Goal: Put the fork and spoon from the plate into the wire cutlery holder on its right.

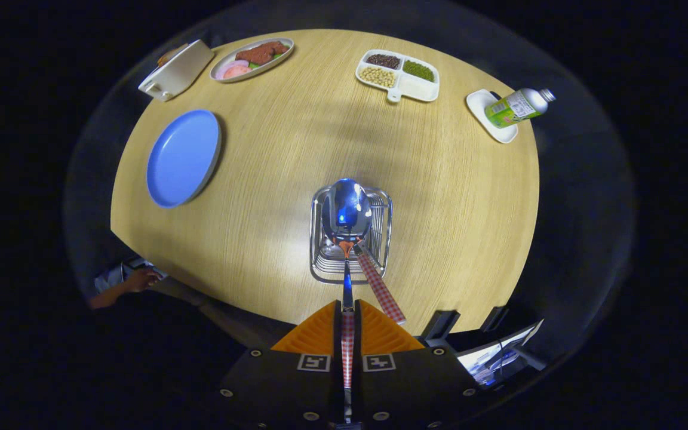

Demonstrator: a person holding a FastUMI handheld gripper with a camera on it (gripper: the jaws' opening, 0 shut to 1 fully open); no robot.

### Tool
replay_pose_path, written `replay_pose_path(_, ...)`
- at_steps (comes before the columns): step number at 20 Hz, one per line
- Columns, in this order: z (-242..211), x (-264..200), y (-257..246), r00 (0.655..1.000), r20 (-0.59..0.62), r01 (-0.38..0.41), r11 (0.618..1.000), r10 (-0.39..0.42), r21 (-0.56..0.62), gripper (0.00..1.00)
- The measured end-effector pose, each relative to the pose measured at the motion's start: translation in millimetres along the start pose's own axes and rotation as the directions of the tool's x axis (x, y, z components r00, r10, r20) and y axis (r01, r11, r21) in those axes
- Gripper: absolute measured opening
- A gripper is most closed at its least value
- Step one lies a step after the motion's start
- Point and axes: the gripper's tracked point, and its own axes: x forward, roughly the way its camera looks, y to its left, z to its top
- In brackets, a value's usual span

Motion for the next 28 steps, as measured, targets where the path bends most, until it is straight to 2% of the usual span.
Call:
replay_pose_path(3,-9.2,4.4,0.7,0.993,-0.111,-0.055,0.997,0.049,-0.053,0.05)
replay_pose_path(7,-11.5,13.0,-4.2,0.973,-0.220,-0.088,0.993,0.069,-0.079,0.05)
replay_pose_path(15,9.5,11.0,-3.0,0.911,-0.396,-0.163,0.982,0.114,-0.095,0.05)
replay_pose_path(18,12.7,12.7,3.2,0.878,-0.457,-0.198,0.978,0.144,-0.071,0.05)
replay_pose_path(20,12.7,16.4,-1.7,0.861,-0.496,-0.181,0.980,0.115,-0.086,0.05)
replay_pose_path(24,11.6,22.8,1.5,0.845,-0.525,-0.181,0.979,0.106,-0.094,0.05)
replay_pose_path(28,20.9,21.3,7.6,0.844,-0.516,-0.205,0.977,0.145,-0.061,0.09)
